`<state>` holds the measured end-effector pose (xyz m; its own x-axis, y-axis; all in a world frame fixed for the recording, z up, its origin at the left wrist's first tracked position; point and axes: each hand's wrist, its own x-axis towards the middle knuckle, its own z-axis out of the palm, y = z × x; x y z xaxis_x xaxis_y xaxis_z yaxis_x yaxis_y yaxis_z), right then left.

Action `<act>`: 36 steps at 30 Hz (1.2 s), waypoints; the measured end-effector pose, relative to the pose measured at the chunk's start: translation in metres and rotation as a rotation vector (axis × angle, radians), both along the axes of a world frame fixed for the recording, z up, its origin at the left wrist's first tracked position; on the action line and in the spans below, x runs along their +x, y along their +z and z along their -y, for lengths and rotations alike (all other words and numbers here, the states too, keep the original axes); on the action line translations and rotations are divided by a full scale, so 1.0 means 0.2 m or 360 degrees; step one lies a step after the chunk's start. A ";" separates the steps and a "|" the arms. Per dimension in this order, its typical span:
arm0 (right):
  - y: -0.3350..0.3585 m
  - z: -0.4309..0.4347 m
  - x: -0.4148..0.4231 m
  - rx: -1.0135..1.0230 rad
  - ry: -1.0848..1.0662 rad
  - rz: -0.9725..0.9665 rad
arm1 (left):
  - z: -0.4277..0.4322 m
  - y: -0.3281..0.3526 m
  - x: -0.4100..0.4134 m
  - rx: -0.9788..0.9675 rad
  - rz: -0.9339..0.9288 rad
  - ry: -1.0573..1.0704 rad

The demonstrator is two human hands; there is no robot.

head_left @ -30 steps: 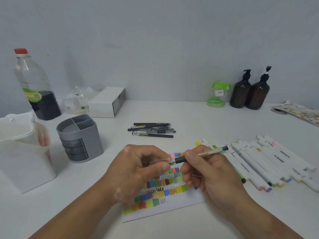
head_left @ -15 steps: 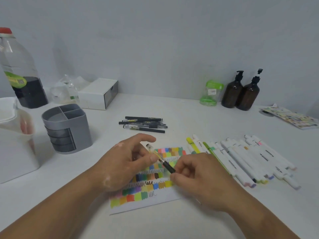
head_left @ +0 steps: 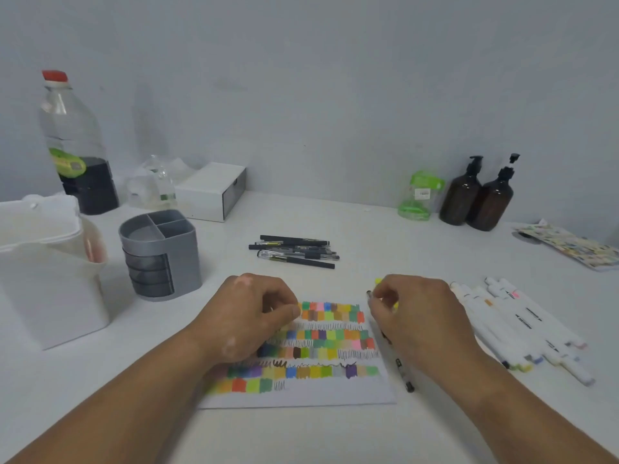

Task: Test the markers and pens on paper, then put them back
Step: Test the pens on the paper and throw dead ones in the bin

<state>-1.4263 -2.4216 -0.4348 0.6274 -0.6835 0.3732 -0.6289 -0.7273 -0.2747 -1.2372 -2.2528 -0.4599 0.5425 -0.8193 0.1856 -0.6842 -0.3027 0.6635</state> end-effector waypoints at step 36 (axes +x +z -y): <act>0.00 -0.08 0.05 0.1050 0.0487 0.0837 | 0.00 0.07 -0.05 0.0101 0.0452 -0.0243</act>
<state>-1.4169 -2.4051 -0.4338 0.6759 -0.6917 0.2544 -0.1083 -0.4347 -0.8940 -1.2466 -2.2533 -0.4461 0.3464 -0.9020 0.2577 -0.8799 -0.2173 0.4225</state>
